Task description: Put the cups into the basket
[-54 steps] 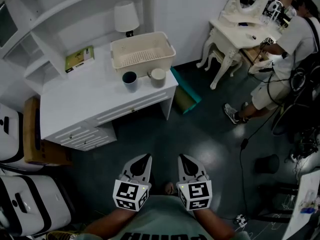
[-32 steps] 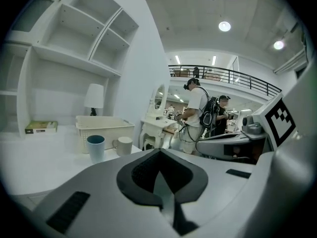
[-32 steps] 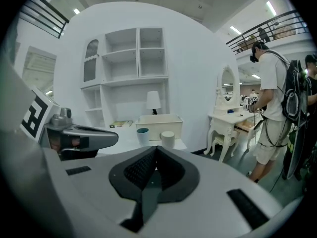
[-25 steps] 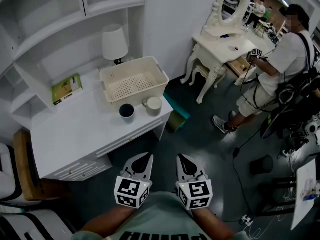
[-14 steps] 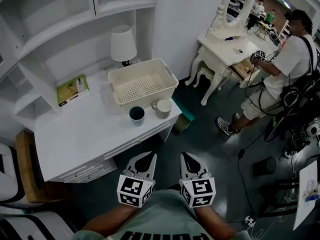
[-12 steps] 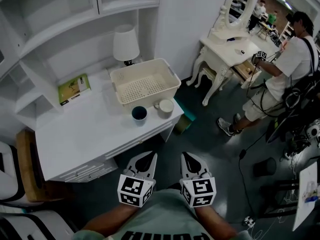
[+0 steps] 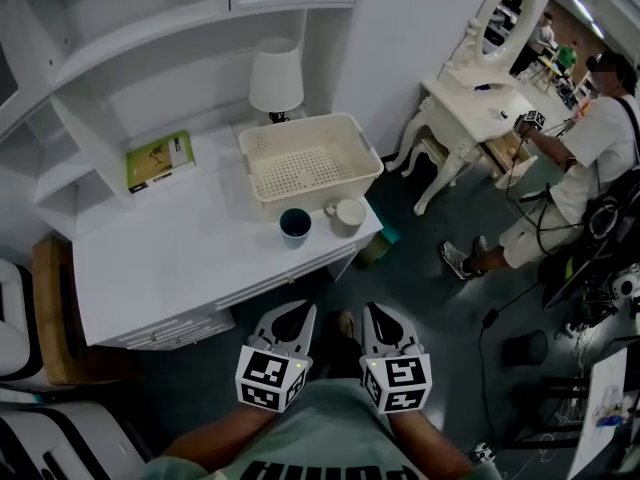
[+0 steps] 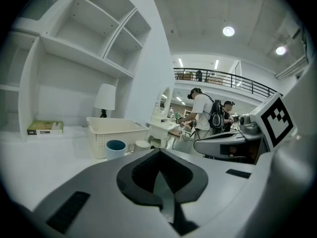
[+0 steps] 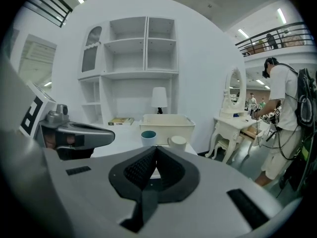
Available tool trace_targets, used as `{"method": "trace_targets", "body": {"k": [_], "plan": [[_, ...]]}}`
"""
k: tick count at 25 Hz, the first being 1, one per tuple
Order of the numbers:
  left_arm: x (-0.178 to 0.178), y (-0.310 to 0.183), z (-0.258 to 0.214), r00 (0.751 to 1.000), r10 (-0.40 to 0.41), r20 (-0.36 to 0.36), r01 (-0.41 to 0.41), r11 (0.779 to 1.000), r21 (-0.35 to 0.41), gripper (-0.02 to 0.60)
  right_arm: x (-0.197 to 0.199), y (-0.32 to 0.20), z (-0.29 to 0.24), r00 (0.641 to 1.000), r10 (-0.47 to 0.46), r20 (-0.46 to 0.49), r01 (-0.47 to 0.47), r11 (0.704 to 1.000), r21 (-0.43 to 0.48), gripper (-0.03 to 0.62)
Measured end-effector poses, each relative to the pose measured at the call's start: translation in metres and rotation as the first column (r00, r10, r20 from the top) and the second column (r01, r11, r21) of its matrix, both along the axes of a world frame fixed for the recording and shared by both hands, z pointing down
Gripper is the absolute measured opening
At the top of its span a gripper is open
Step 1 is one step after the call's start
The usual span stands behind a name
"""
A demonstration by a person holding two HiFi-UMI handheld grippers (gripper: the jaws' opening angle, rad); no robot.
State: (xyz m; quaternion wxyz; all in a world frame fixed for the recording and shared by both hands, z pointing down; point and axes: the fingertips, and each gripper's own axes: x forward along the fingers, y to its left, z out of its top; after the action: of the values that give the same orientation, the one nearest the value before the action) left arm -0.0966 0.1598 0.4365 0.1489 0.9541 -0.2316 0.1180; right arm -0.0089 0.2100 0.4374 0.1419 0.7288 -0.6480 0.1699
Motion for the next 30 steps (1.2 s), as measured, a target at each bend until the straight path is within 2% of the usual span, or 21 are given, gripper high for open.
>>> {"method": "trace_targets", "body": {"k": [9, 19, 30], "plan": [[0.014, -0.032, 0.001, 0.999, -0.039, 0.018, 0.038, 0.999, 0.009, 0.006, 0.014, -0.038, 0.005, 0.999, -0.048, 0.014, 0.048, 0.999, -0.008, 0.014], [0.055, -0.071, 0.009, 0.996, -0.067, 0.062, 0.067, 0.998, 0.001, 0.006, 0.062, -0.082, 0.020, 0.997, -0.068, 0.046, 0.070, 0.997, -0.035, 0.014], [0.103, -0.117, 0.021, 0.988, -0.108, 0.114, 0.110, 0.994, -0.012, 0.006, 0.102, -0.143, 0.040, 0.983, -0.174, 0.062, 0.179, 0.980, -0.085, 0.015]]}}
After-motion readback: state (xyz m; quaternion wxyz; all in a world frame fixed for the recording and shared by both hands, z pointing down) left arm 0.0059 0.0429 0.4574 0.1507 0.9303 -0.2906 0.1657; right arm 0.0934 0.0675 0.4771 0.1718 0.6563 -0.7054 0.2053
